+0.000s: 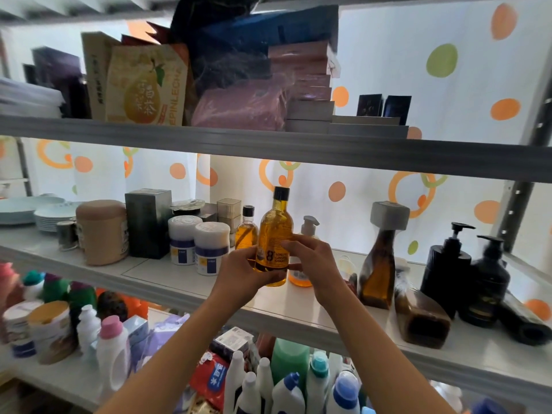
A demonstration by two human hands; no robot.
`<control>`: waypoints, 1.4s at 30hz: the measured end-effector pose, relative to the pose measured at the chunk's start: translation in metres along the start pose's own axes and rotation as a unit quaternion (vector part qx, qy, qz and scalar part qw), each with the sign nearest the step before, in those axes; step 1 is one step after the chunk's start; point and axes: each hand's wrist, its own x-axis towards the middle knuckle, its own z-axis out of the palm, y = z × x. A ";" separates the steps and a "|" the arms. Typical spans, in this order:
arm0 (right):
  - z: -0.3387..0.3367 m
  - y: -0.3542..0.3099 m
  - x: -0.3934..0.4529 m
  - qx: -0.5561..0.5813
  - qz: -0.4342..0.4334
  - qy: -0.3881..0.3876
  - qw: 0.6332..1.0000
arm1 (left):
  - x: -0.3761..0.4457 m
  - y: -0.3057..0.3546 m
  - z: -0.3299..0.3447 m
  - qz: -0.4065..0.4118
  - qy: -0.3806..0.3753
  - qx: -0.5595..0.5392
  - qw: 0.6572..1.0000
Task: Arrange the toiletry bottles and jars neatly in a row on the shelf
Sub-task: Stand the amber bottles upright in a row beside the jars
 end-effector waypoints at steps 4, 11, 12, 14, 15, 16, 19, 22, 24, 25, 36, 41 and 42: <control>-0.001 0.003 0.000 -0.007 -0.010 0.002 1.000 | -0.001 0.001 0.004 -0.004 0.016 -0.010 1.000; 0.004 0.023 0.008 -0.060 -0.003 0.020 0.998 | 0.000 -0.007 0.008 -0.042 0.031 -0.055 0.997; 0.006 0.027 0.008 -0.084 0.002 0.020 0.996 | 0.000 -0.010 0.010 -0.049 0.034 -0.060 0.996; 0.010 0.035 0.009 -0.123 0.006 0.023 0.992 | 0.000 -0.016 0.013 -0.062 0.028 -0.056 0.996; 0.011 0.039 0.009 -0.133 0.012 0.027 0.991 | 0.001 -0.022 0.016 -0.068 0.019 -0.051 0.996; 0.013 0.044 0.009 -0.145 0.020 0.036 0.989 | 0.000 -0.027 0.018 -0.076 0.009 -0.043 0.996; 0.019 0.060 0.013 -0.186 0.021 0.051 0.981 | 0.000 -0.044 0.028 -0.100 -0.008 -0.026 0.995; 0.024 0.070 0.014 -0.183 0.021 0.050 0.982 | 0.002 -0.056 0.037 -0.116 0.000 -0.023 0.993; 0.025 0.075 0.015 -0.180 0.016 0.054 0.982 | 0.006 -0.061 0.042 -0.119 -0.004 -0.015 0.993; 0.025 0.077 0.016 -0.177 0.014 0.058 0.982 | 0.008 -0.063 0.043 -0.120 -0.008 -0.013 0.993; 0.031 0.100 0.035 -0.150 0.020 0.150 0.977 | 0.041 -0.078 0.056 -0.111 0.041 0.040 0.992; 0.031 0.114 0.044 -0.176 -0.022 0.177 0.968 | 0.053 -0.080 0.068 -0.103 0.082 0.058 0.990; 0.030 0.117 0.046 -0.178 -0.022 0.172 0.969 | 0.055 -0.080 0.070 -0.101 0.086 0.060 0.989</control>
